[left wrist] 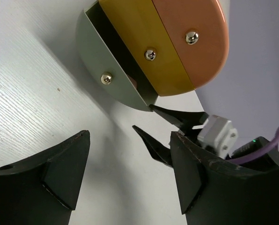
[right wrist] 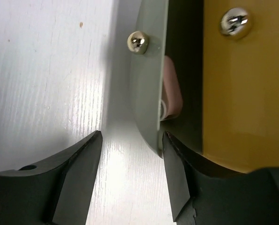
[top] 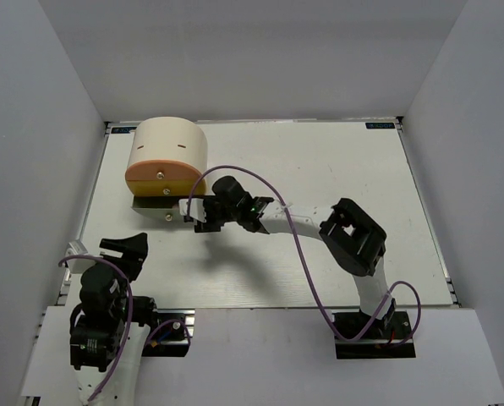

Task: Sort the stationery into containers
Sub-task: Place the stationery into the container, then close the drawer

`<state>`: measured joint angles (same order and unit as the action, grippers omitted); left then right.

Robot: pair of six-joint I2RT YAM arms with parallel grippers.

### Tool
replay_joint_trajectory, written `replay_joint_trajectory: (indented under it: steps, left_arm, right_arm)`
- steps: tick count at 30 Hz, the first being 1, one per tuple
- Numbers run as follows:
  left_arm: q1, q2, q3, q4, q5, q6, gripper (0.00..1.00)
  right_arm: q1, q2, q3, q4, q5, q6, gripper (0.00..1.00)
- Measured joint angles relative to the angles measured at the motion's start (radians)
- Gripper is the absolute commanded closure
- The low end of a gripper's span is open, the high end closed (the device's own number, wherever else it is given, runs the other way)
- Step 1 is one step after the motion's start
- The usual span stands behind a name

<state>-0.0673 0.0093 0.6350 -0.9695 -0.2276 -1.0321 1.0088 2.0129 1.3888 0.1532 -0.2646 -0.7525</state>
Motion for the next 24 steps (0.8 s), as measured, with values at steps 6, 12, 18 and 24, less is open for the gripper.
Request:
replay_joint_trajectory:
  steps: [6, 12, 18, 24]
  left_arm:
    - [0.000, 0.107, -0.042, 0.056, 0.063, 0.000, 0.39]
    - [0.000, 0.240, -0.154, 0.200, 0.167, -0.066, 0.62]
    - [0.004, 0.328, -0.325, 0.415, 0.259, -0.270, 0.72]
    - [0.013, 0.338, -0.552, 0.682, 0.292, -0.496, 0.52]
  right_arm:
    - [-0.005, -0.095, -0.013, 0.008, 0.000, 0.043, 0.66]
    - [-0.035, -0.234, -0.055, 0.030, 0.006, 0.119, 0.88]
    - [-0.113, -0.325, -0.140, 0.026, 0.028, 0.209, 0.97]
    - [-0.221, -0.402, -0.275, -0.014, 0.051, 0.266, 0.68]
